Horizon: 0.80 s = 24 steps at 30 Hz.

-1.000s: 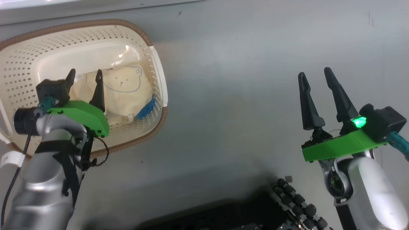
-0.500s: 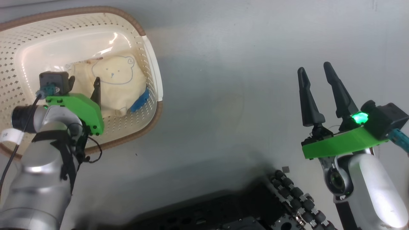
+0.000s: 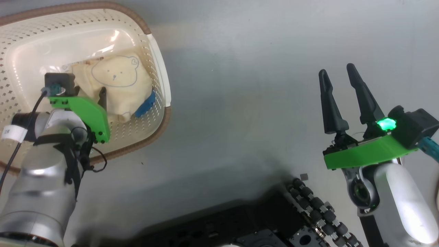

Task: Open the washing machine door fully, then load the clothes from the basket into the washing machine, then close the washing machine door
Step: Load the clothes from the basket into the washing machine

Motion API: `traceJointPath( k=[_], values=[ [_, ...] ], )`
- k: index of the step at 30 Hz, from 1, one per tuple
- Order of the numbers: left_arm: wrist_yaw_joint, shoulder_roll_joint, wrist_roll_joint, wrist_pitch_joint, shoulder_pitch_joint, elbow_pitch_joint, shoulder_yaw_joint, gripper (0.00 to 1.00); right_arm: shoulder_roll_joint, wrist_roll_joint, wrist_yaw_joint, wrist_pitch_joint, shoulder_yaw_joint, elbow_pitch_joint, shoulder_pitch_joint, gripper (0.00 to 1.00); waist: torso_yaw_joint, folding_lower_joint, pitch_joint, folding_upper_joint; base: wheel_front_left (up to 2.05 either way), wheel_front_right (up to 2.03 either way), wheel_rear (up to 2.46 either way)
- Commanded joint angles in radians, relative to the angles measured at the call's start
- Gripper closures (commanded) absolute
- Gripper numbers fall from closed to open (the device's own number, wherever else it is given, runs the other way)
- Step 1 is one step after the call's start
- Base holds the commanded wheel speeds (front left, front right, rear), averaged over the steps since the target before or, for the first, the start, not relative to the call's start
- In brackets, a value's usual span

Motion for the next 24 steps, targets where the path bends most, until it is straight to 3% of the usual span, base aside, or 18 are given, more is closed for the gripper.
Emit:
traceJointPath(
  k=[1, 9, 10, 12, 13, 24],
  values=[
    [-0.005, 0.023, -0.01, 0.007, 0.008, 0.005, 0.01, 0.0, -0.001, 0.01, 0.0, -0.007, 0.02, -0.028, 0.025, 0.0, -0.005, -0.0001, 0.01, 0.0, 0.0, 0.0, 0.0],
    [0.007, 0.017, -0.015, 0.02, -0.024, 0.04, 0.003, 0.0, -0.001, 0.009, 0.0, -0.007, 0.016, -0.037, 0.035, 0.0, -0.004, -0.0001, 0.03, 0.0, 0.0, 0.0, 0.0],
    [0.007, 0.016, -0.019, 0.013, -0.026, 0.042, 0.006, 0.2, -0.001, 0.008, 0.0, -0.007, 0.015, -0.038, 0.034, 0.0, -0.003, -0.0001, 0.031, 0.0, 0.0, 0.0, 0.0],
    [0.006, 0.015, -0.023, 0.009, -0.025, 0.048, 0.005, 0.95, -0.001, 0.005, 0.0, -0.007, 0.014, -0.04, 0.031, 0.0, 0.0, -0.0001, 0.027, 0.0, 0.0, 0.0, 0.0],
    [0.005, 0.014, -0.025, 0.003, -0.023, 0.05, 0.004, 1.0, -0.001, 0.005, 0.0, -0.007, 0.013, -0.04, 0.03, 0.0, 0.0, -0.0001, 0.023, 0.0, 0.0, 0.0, 0.0],
    [-0.011, 0.003, -0.065, -0.151, 0.026, 0.045, 0.017, 1.0, -0.001, -0.006, 0.0, -0.007, -0.015, -0.044, 0.02, 0.0, 0.02, -0.0001, -0.07, 0.0, 0.0, 0.0, 0.0]
  ],
)
